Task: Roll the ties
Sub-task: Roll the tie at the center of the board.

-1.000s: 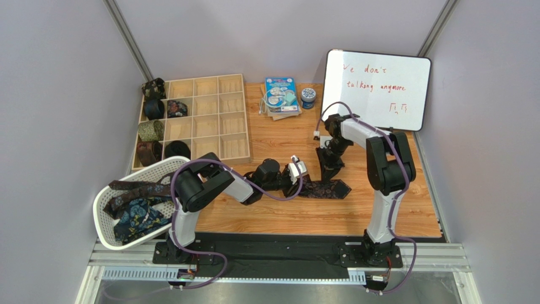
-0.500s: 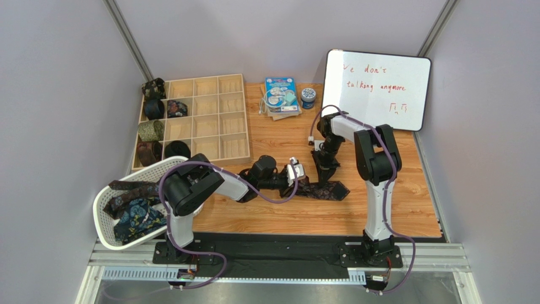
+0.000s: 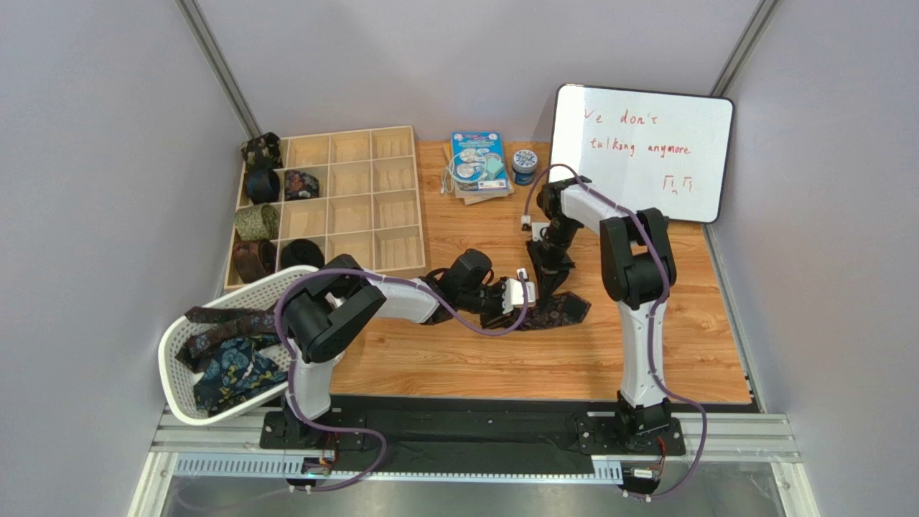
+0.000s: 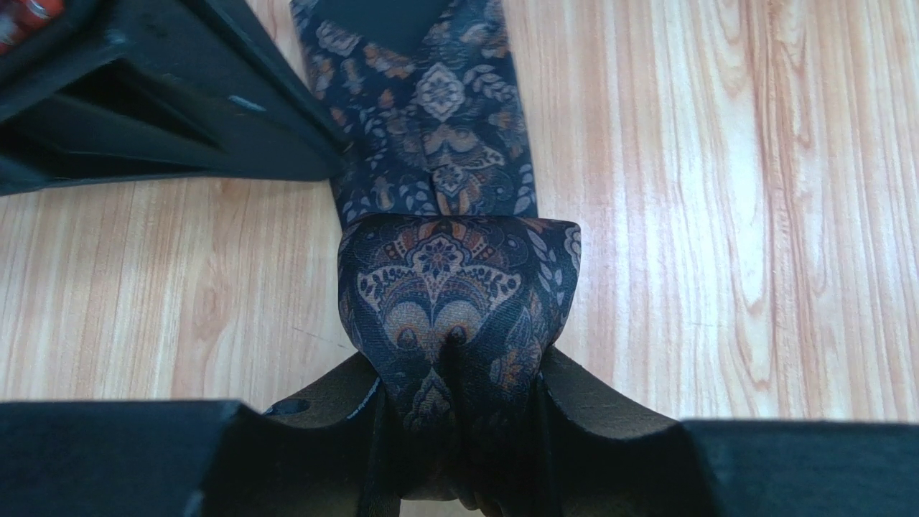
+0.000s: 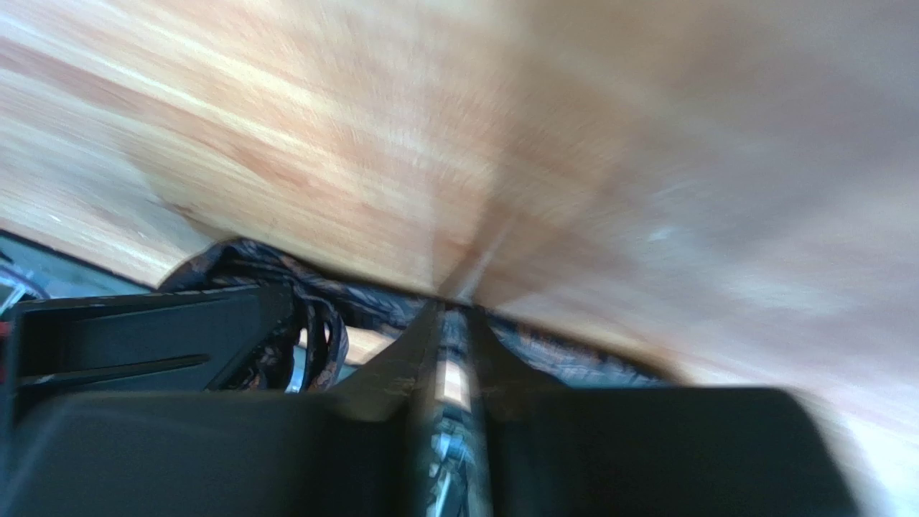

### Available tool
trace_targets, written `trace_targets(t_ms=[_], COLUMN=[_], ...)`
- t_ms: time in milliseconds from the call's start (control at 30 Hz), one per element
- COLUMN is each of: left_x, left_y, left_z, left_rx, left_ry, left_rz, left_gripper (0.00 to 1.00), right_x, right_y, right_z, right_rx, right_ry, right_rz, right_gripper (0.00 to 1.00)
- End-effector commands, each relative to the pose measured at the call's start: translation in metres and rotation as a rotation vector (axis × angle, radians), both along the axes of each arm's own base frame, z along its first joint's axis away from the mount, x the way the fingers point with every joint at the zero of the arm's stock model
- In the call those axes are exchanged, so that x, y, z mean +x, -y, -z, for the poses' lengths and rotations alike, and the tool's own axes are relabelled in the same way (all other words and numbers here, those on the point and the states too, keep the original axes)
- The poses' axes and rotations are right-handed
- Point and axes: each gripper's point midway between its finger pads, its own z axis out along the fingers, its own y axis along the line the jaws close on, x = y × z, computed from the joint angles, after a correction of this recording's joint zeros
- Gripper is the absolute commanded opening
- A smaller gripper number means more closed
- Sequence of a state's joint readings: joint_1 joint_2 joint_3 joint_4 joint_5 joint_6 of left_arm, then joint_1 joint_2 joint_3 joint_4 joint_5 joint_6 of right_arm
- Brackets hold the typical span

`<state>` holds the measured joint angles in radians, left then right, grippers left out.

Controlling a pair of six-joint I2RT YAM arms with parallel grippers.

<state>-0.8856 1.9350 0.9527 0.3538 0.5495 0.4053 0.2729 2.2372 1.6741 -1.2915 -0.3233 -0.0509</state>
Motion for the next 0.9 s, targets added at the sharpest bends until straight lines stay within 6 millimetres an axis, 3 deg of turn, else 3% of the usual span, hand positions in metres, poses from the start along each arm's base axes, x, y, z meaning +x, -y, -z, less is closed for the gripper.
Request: trace_targets(t_ms=[0,67,167,233,300,333,367,533,700,867], left_x=[-0.022,-0.021,-0.019,-0.020,-0.020,-0.020,-0.020,-0.018,-0.018,-0.019], left_y=[-0.044,-0.046,-0.045,-0.046,-0.047,-0.047,-0.047,-0.048,-0.047,-0.047], left_z=[0.063,0.068,0.069,0.071,0.072,0.072,0.072,0.072,0.072,0.072], left_rx=[0.258,0.284,0.298,0.300,0.305,0.305,0.307,0.313,0.313,0.311], left_ry=[-0.134,-0.152,-0.174,-0.191,-0.194,-0.195,-0.196,-0.190,-0.191,-0.193], left_rz=[-0.031,-0.046,-0.077,-0.095,-0.099,-0.105,-0.104,-0.109,-0.103,-0.099], left_gripper=[0.13,0.14,0.16,0.16,0.17,0.18,0.18,0.22,0.25,0.28], right_x=[0.041,0.035,0.017,-0.001,-0.002,-0.015,-0.013,-0.028,-0.024,-0.023], right_y=[-0.002,-0.008,-0.011,-0.016,-0.021,-0.025,-0.028,-0.039,-0.049,-0.047], right_z=[-0.037,-0.060,-0.077,-0.078,-0.089,-0.083,-0.084,-0.069,-0.057,-0.040], right_rx=[0.137,0.208,0.293,0.361,0.422,0.451,0.470,0.512,0.518,0.476], right_ry=[0.203,0.216,0.215,0.179,0.235,0.202,0.217,0.176,0.210,0.199], right_rz=[0.037,0.065,0.108,0.143,0.160,0.173,0.194,0.223,0.205,0.209], right_gripper=[0.32,0.49,0.62,0.63,0.64,0.64,0.64,0.62,0.58,0.33])
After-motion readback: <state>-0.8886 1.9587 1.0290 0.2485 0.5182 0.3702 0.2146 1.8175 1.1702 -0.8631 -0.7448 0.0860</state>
